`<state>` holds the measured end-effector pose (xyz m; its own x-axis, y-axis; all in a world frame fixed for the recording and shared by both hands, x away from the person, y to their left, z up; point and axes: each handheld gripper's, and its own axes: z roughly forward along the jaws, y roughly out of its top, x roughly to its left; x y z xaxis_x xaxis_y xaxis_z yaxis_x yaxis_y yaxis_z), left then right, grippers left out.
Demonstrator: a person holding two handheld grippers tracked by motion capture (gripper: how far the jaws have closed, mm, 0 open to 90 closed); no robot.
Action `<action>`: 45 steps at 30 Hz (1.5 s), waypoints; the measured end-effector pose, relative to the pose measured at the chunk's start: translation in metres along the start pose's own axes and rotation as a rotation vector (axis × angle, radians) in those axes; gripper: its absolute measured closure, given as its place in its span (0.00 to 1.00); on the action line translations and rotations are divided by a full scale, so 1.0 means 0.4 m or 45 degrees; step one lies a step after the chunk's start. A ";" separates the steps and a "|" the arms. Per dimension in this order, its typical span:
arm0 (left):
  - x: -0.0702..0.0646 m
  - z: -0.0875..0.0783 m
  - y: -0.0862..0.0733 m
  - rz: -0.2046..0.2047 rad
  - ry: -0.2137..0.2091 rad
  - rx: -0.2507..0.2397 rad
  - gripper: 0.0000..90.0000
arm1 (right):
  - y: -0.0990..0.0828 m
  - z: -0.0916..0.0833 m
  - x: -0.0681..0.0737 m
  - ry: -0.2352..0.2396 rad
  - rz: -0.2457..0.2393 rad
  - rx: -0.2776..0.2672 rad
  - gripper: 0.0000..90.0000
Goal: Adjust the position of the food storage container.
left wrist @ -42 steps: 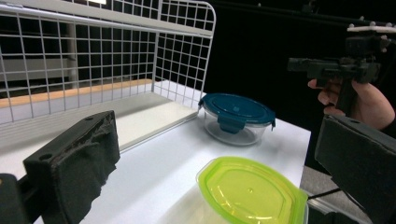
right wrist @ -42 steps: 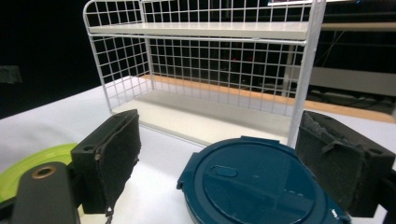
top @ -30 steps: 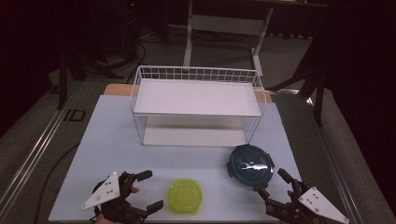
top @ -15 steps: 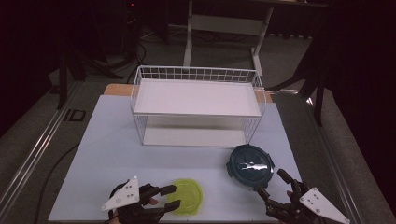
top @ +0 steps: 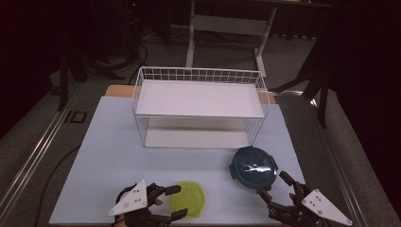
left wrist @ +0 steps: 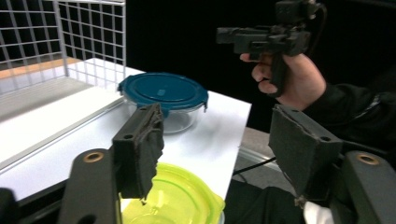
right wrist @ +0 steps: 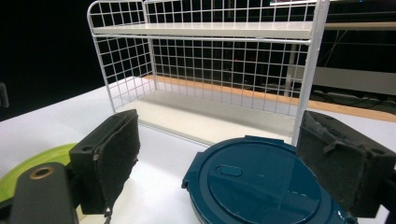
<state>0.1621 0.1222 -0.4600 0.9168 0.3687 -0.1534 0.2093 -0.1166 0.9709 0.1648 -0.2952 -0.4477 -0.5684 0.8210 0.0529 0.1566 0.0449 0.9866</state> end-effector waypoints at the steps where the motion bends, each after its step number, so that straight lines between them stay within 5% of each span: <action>1: 0.000 0.000 0.000 0.000 0.000 0.000 0.34 | 0.000 0.000 0.000 0.000 0.000 0.000 0.15; 7: -0.014 0.025 0.002 -0.028 0.033 0.027 0.18 | -0.001 0.002 -0.001 0.005 0.005 0.006 0.15; 18: -0.018 0.058 -0.014 -0.089 0.041 0.094 0.19 | -0.003 0.002 -0.005 0.012 0.022 0.006 0.15; 31: -0.051 0.129 -0.050 -0.061 -0.001 0.206 0.53 | -0.004 0.003 -0.009 0.022 0.029 0.009 0.15; 41: -0.059 0.159 -0.072 -0.054 0.011 0.322 0.93 | -0.005 0.004 -0.012 0.032 0.042 0.016 0.15; 45: -0.055 0.169 -0.076 -0.085 0.044 0.389 0.99 | -0.006 0.005 -0.012 0.033 0.039 0.017 0.15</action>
<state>0.1584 0.0552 -0.4987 0.8866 0.4154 -0.2032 0.3658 -0.3611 0.8578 0.1688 -0.2980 -0.4505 -0.5842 0.8069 0.0871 0.1848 0.0277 0.9824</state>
